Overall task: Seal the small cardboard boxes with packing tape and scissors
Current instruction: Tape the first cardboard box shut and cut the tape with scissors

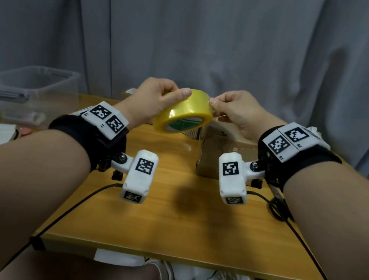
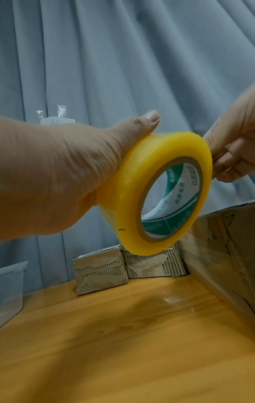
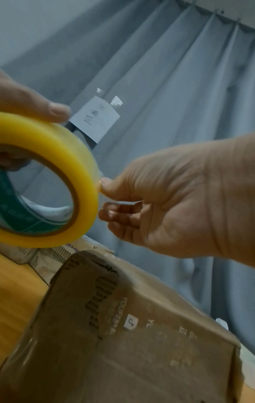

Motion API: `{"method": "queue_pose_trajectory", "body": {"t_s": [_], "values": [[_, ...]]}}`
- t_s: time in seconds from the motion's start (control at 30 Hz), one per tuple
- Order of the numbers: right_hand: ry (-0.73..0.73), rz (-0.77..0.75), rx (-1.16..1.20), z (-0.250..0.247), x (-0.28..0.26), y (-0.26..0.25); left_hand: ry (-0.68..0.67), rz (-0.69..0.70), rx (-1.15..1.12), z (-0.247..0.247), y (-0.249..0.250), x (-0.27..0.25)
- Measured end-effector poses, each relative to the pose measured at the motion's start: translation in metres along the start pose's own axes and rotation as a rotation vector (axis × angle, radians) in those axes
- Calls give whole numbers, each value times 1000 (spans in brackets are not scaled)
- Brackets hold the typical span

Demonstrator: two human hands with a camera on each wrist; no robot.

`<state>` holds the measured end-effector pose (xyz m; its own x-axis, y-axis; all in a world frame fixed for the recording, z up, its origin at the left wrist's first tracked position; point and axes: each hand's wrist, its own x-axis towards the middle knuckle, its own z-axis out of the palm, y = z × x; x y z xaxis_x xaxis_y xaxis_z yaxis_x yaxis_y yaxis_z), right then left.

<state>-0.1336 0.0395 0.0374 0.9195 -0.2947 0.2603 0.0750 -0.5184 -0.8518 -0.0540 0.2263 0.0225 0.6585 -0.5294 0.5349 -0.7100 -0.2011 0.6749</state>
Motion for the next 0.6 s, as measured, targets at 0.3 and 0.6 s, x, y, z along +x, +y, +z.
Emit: {"method": "queue_pose_trajectory", "body": {"t_s": [0.3,0.6], "values": [[149,-39,-387,-14,5,-7,-97,-75,279,4,-2,17],[187,152,-474,-39,5,29,-284,-191,626,32,0,43]]}}
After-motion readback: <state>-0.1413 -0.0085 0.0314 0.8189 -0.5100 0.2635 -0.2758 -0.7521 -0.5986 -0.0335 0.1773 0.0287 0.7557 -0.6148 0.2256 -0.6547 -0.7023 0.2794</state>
